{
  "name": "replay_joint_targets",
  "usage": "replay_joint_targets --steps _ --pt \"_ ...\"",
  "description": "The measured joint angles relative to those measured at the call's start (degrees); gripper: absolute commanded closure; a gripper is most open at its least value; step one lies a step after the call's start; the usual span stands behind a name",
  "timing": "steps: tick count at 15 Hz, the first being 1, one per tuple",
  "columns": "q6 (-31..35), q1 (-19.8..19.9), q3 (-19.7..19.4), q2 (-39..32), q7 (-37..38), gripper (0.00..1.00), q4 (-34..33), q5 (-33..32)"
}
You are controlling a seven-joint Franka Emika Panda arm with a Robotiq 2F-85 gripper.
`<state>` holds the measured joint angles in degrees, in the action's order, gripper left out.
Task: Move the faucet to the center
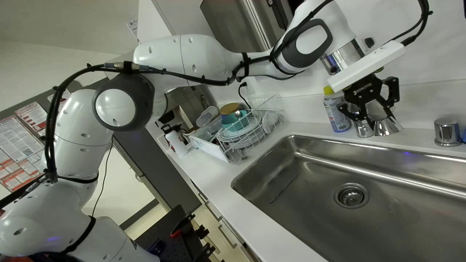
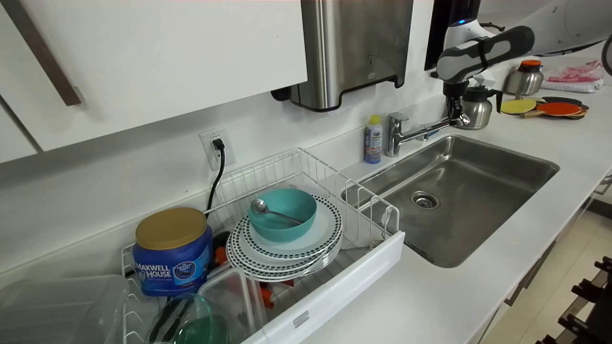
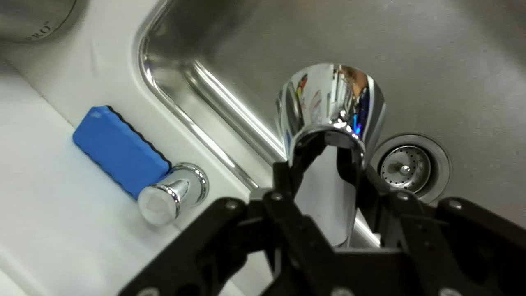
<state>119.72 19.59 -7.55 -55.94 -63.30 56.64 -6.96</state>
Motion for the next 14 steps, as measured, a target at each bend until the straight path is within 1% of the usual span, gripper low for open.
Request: replay_joint_targets --steps 4,14 --pt "-3.1 -0.7 -0.2 0.4 3.1 0.81 -0.3 0.0" --pt "-11.9 -4.9 -2.1 1.5 16.5 0.81 0.4 -0.2"
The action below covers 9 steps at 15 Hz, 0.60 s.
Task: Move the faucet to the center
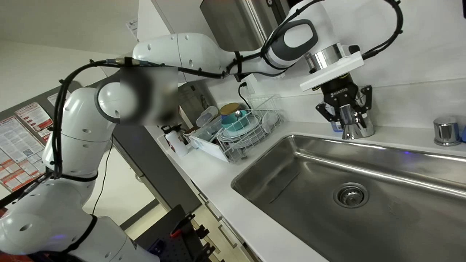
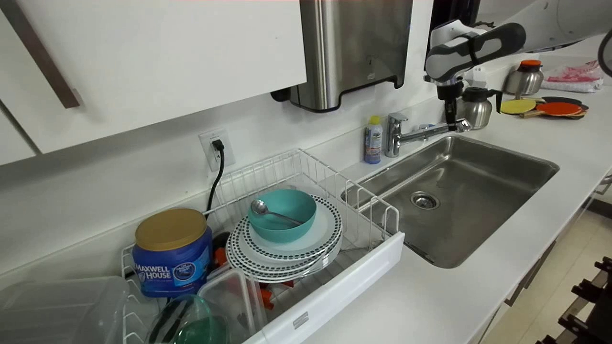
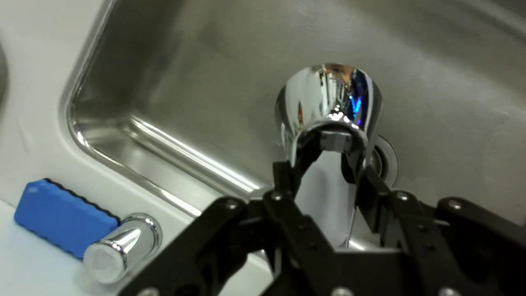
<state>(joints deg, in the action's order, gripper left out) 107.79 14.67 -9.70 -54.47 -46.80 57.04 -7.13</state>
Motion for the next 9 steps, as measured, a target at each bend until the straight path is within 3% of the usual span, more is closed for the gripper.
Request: replay_joint_targets --steps 5,9 --pt "-1.0 -1.8 0.0 2.1 4.6 0.81 3.4 0.0" --pt "2.6 -1.7 0.6 5.4 6.5 0.81 9.0 1.3"
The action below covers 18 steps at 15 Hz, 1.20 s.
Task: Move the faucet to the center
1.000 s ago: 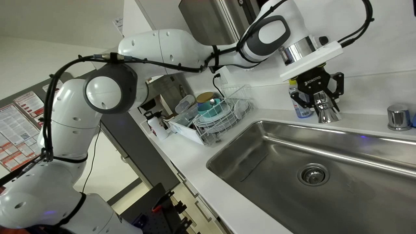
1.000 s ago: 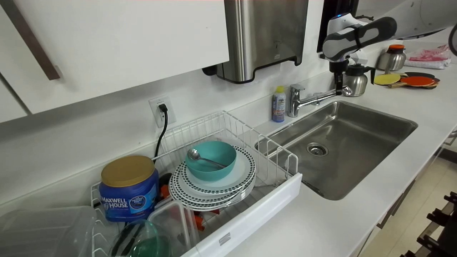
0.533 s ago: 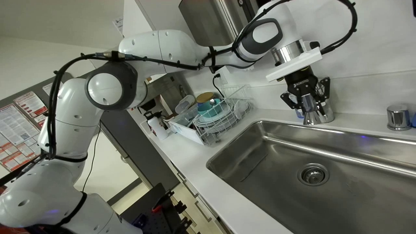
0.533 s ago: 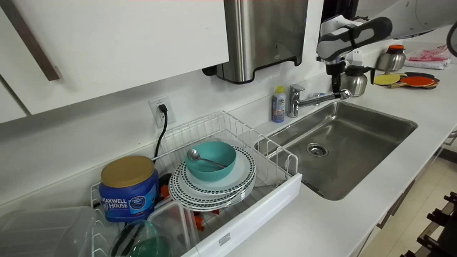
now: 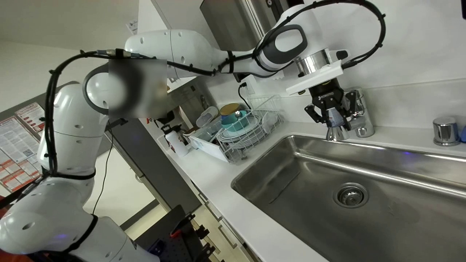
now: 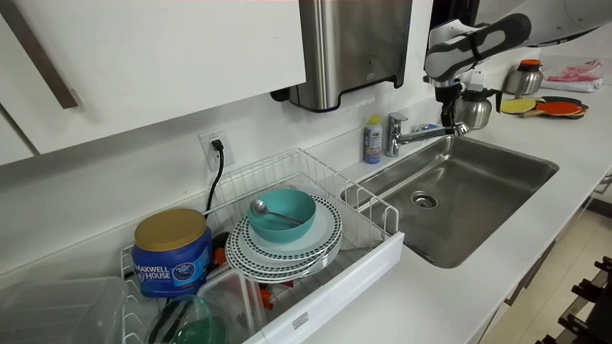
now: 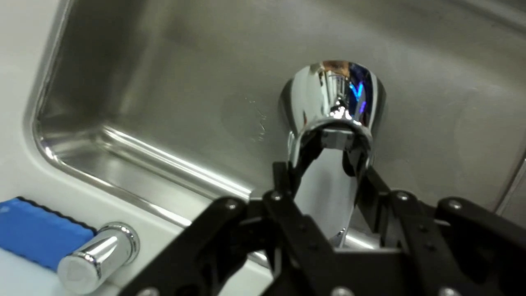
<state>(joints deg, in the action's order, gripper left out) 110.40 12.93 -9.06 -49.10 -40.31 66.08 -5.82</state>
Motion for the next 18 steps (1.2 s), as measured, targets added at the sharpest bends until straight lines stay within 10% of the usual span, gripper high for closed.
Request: replay_joint_targets --steps 15,16,18 --pt "13.0 3.3 8.1 11.1 16.4 0.81 19.0 1.9" --pt "13.0 3.2 8.2 11.2 17.4 0.31 19.2 1.9" --pt "13.0 3.0 8.3 11.4 18.9 0.26 19.4 1.9"
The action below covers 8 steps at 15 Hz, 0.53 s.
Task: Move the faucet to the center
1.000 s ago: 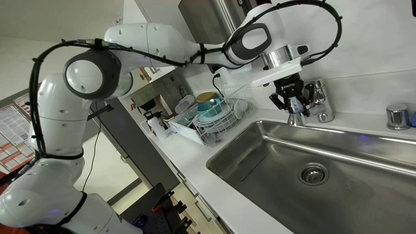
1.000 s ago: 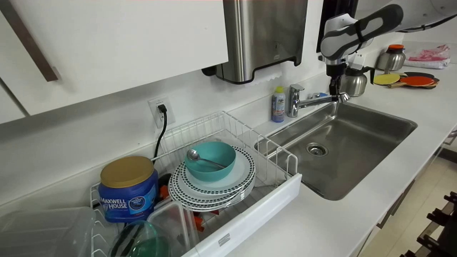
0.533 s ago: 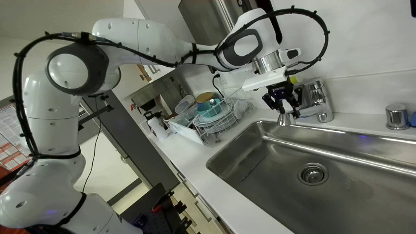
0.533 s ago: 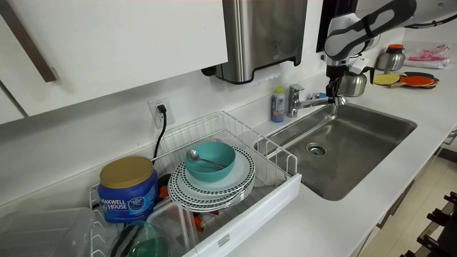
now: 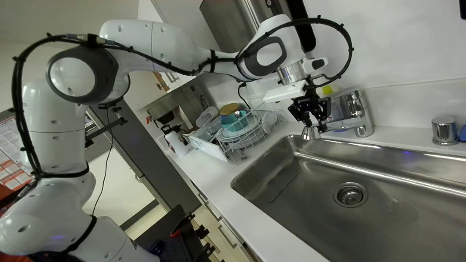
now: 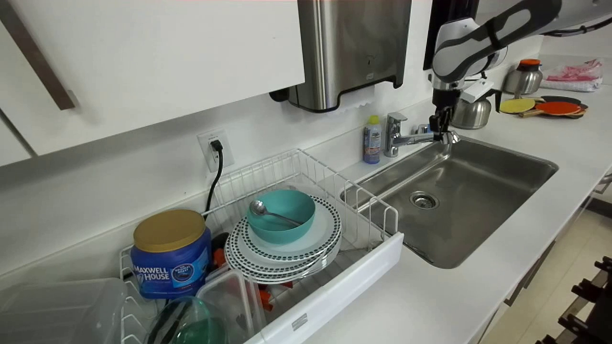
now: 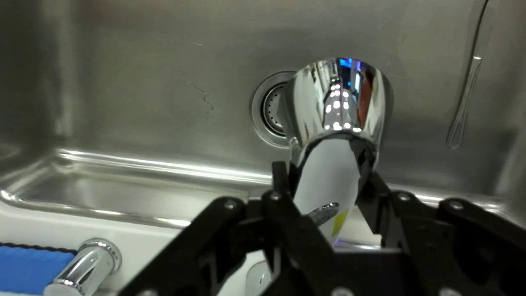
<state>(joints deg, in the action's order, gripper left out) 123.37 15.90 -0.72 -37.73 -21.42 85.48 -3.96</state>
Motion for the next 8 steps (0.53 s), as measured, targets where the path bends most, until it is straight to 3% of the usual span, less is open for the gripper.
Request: replay_joint_targets --steps 3,8 --pt "0.0 -0.9 3.2 1.0 -3.1 0.02 0.3 2.0" --pt "-4.1 -2.3 4.3 4.7 -3.8 0.0 -0.1 5.8"
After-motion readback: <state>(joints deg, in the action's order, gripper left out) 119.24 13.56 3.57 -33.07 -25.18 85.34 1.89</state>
